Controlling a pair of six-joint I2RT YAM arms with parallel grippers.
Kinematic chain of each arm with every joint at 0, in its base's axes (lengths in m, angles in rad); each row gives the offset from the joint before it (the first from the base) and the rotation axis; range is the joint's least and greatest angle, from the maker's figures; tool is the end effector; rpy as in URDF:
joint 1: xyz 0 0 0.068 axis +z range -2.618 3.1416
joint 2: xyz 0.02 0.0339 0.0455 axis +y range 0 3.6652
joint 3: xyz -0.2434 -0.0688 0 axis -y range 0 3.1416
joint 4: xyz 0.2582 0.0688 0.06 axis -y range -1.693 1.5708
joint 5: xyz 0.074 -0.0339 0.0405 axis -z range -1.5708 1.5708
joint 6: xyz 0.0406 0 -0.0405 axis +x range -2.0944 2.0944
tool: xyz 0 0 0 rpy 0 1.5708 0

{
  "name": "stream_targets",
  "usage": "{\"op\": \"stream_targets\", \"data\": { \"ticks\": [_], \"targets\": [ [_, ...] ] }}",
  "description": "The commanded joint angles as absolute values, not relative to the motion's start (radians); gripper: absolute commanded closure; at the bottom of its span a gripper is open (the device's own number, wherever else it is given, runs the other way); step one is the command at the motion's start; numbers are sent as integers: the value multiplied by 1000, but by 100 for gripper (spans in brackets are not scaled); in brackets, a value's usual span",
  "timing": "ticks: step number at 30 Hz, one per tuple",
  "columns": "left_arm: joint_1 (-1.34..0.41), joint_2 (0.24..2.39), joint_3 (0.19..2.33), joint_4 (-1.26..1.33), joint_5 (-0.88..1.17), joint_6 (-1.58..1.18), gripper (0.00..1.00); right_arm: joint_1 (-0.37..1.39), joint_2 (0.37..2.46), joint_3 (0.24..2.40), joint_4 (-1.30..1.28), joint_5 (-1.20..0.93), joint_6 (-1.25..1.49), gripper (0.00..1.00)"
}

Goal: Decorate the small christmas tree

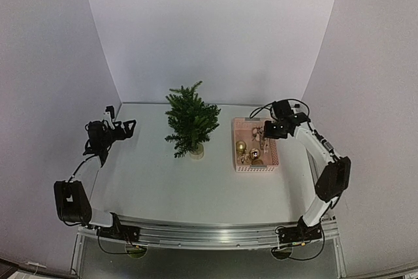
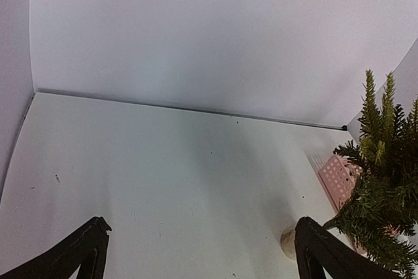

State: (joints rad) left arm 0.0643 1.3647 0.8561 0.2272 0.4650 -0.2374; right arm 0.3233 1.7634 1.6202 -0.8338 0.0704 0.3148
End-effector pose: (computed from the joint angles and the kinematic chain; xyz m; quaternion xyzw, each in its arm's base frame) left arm 0.3314 0.0031 0.2478 0.0200 0.7898 -0.2340 0.5667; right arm 0.3752 0.1227 0.2800 0.0062 0.9557 0.0598 0.2882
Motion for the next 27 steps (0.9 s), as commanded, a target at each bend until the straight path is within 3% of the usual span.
{"op": "stream_targets", "data": {
  "ticks": [1,15,27],
  "targets": [
    [63,1371,923,244,562,-270,0,325,1647,1740,-898,-64,232,100],
    [60,1326,1040,245,724,-368,0,325,1548,2093,-841,-353,234,100],
    [-73,1209,1161,14,812,-281,1,329,1336,1878,-573,-596,469,100]
  ]
}}
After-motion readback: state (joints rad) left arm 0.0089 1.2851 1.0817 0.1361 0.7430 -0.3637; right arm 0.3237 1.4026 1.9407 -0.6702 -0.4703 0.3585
